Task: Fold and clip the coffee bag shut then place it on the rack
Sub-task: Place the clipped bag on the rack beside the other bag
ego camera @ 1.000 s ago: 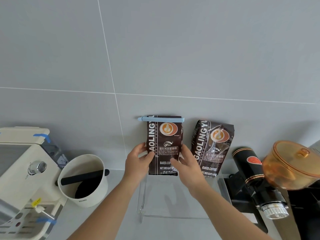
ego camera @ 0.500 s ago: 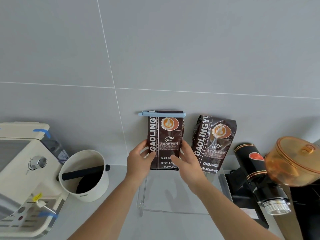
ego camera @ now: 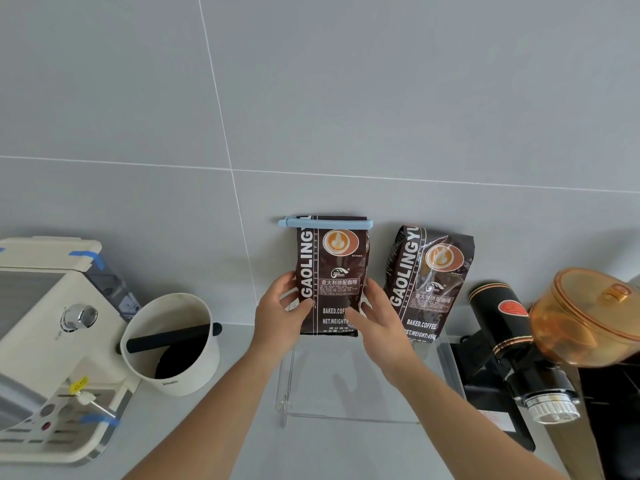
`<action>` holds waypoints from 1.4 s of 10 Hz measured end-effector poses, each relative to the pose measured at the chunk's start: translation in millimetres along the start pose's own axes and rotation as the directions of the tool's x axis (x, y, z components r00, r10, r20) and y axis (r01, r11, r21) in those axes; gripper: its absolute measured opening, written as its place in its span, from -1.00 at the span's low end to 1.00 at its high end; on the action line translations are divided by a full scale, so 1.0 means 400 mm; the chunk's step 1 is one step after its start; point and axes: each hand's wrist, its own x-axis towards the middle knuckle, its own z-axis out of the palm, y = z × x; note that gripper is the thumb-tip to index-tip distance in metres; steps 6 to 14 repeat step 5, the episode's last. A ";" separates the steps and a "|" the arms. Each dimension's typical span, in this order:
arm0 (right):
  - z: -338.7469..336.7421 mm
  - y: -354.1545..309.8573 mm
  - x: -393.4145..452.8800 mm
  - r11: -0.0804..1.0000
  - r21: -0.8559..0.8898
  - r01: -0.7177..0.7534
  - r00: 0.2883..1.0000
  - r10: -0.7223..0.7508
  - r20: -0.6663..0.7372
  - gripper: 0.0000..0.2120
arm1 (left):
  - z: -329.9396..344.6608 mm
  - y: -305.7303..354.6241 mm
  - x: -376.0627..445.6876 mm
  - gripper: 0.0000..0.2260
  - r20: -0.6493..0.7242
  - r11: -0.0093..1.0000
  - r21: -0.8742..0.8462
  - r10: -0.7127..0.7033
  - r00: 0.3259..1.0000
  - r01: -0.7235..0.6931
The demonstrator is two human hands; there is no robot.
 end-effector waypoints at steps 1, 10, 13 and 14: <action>0.001 -0.005 -0.002 1.000 -0.014 -0.001 1.000 0.001 0.014 -0.45 | 0.002 -0.002 0.001 -0.56 -0.002 1.000 0.011 -0.007 1.000 0.007; -0.001 -0.018 -0.012 0.997 -0.072 0.009 1.000 -0.008 0.013 -0.42 | -0.011 -0.017 0.008 -0.46 -0.018 0.999 0.024 -0.023 1.000 0.024; -0.001 -0.018 -0.012 0.997 -0.072 0.009 1.000 -0.008 0.013 -0.42 | -0.011 -0.017 0.008 -0.46 -0.018 0.999 0.024 -0.023 1.000 0.024; -0.001 -0.018 -0.012 0.997 -0.072 0.009 1.000 -0.008 0.013 -0.42 | -0.011 -0.017 0.008 -0.46 -0.018 0.999 0.024 -0.023 1.000 0.024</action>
